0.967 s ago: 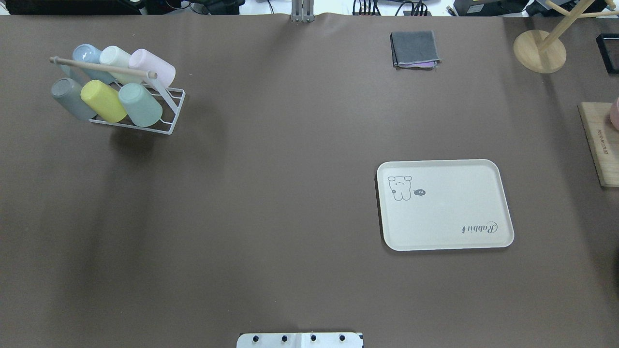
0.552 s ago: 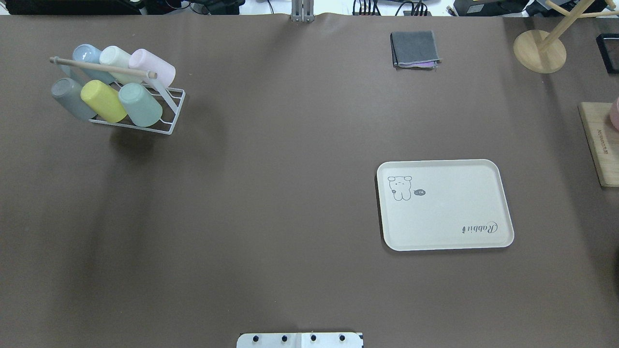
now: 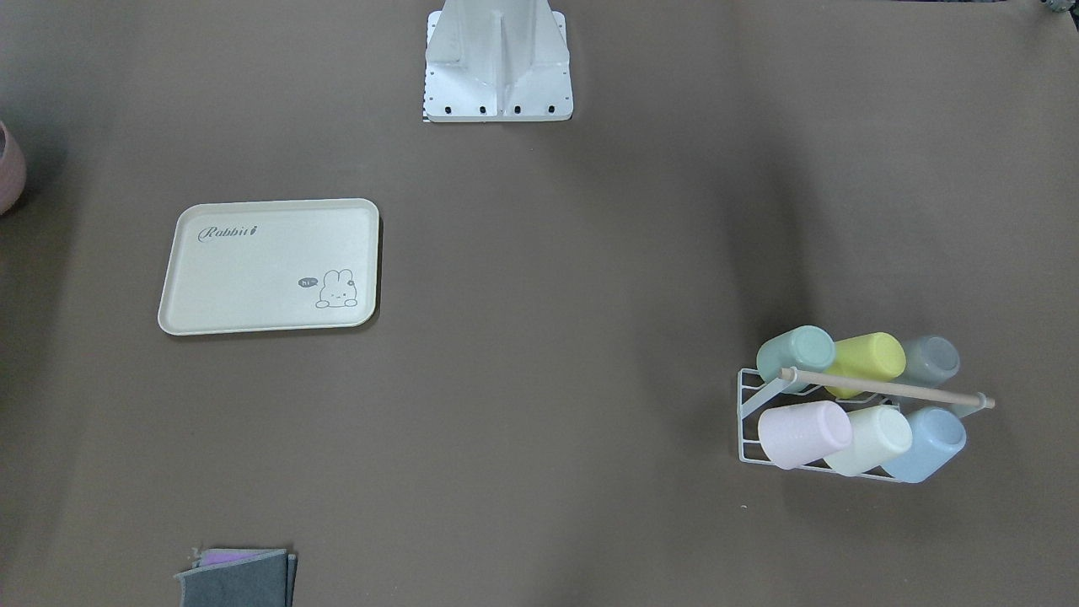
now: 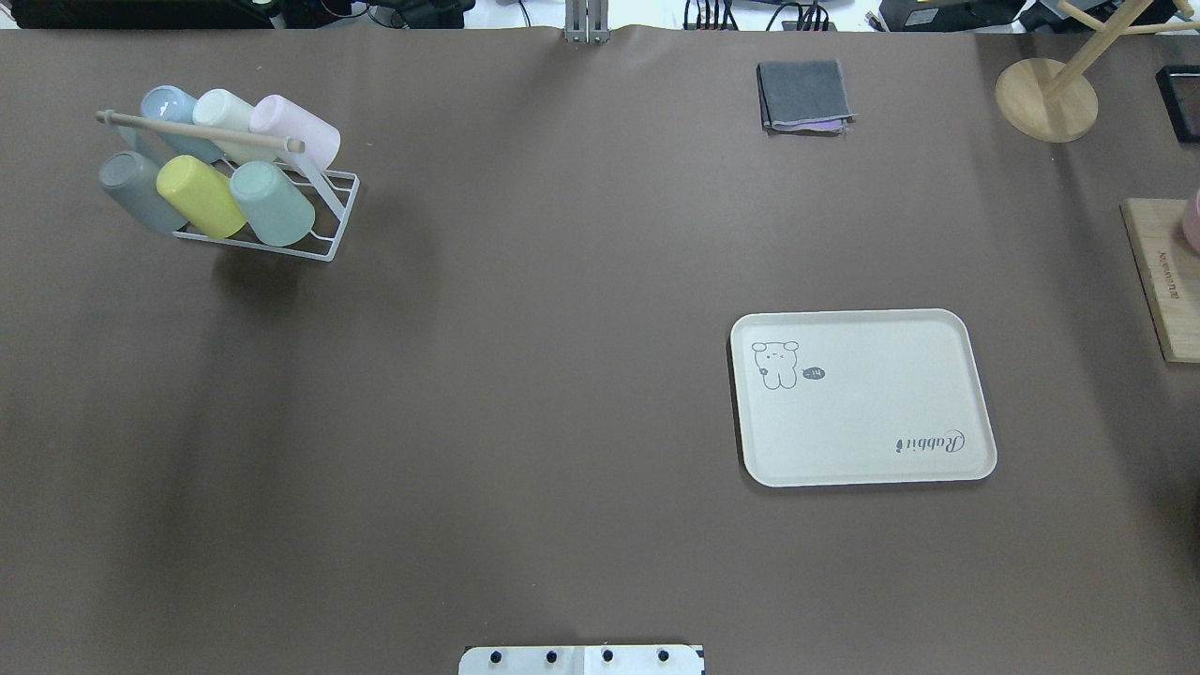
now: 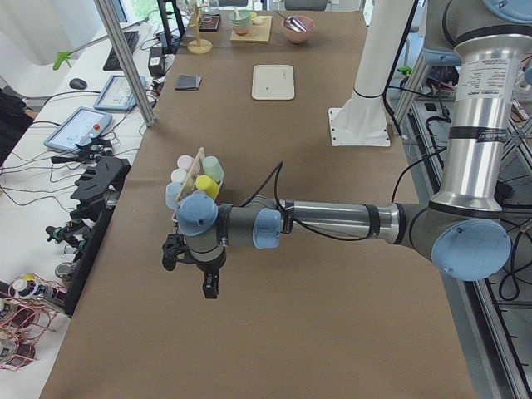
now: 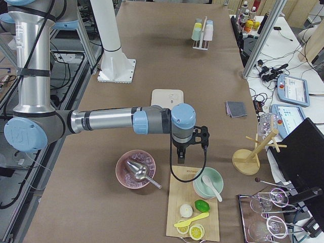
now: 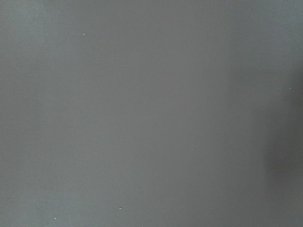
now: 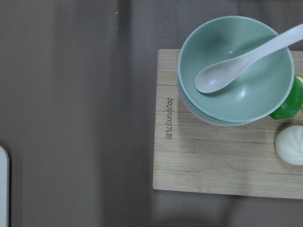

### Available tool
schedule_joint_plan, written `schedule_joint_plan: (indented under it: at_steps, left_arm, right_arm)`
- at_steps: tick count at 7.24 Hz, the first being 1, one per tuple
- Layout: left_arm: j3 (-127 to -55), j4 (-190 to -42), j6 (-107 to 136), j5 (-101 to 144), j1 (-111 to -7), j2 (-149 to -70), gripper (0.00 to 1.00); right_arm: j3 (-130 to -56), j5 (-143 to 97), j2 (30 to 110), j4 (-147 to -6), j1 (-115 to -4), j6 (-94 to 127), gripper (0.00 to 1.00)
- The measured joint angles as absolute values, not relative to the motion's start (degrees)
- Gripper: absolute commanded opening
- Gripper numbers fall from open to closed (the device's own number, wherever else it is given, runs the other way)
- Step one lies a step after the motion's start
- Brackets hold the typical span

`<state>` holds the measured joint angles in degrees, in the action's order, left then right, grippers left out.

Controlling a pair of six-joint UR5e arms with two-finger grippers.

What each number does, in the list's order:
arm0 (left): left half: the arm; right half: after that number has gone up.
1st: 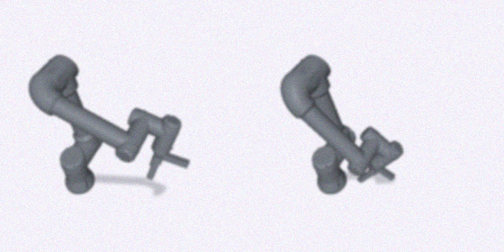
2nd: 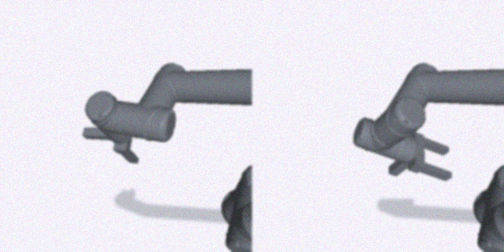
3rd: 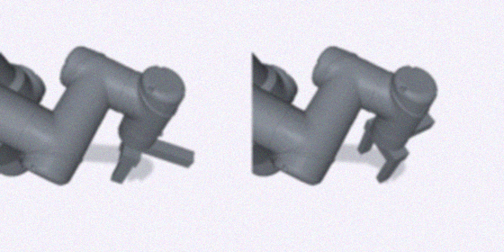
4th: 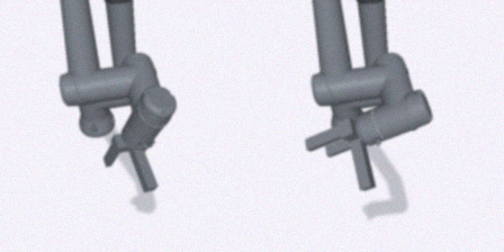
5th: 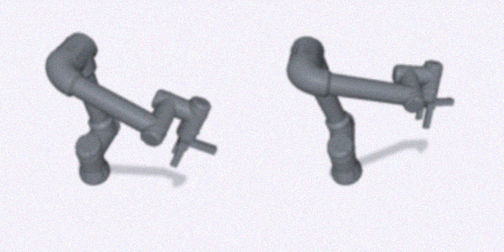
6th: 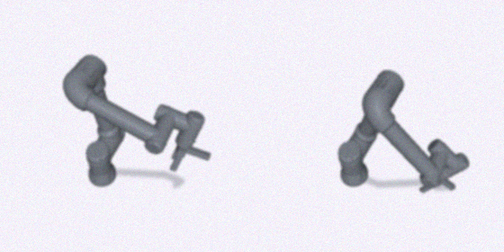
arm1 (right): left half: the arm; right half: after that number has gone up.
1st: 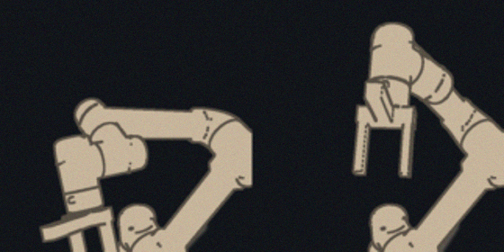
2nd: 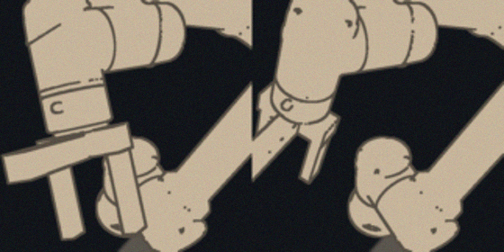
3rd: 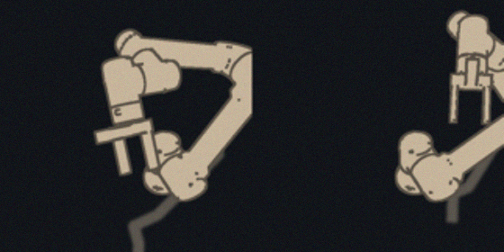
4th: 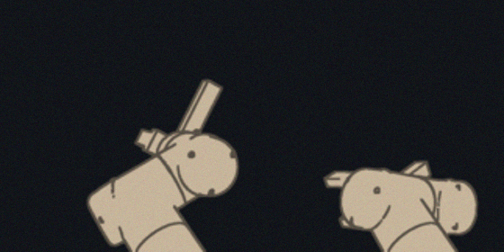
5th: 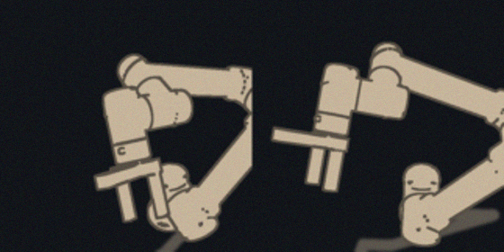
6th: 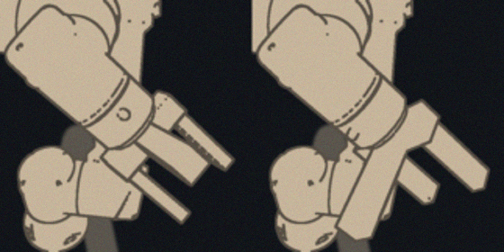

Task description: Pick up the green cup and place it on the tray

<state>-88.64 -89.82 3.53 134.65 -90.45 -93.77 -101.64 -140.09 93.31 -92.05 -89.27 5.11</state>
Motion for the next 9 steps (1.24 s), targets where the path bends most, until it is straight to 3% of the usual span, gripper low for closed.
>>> schedule_joint_plan:
  at_steps: [4, 7, 9]
  left_arm:
    - [-88.47, -89.74, 3.59, 134.65, -90.44, -94.12, 0.99]
    - [-88.56, -89.54, 5.14, 134.65, -90.44, -95.07, 0.99]
    - [-92.64, -89.19, 14.94, 134.66, -90.17, -96.91, 0.99]
  right_arm:
    - [-101.93, -137.56, 93.72, -72.96, -74.11, 31.38, 0.99]
    - [-96.76, -135.64, 93.73, -55.5, -64.17, 44.79, 0.99]
    - [-94.65, -130.4, 94.22, -43.66, -56.43, 55.54, 0.96]
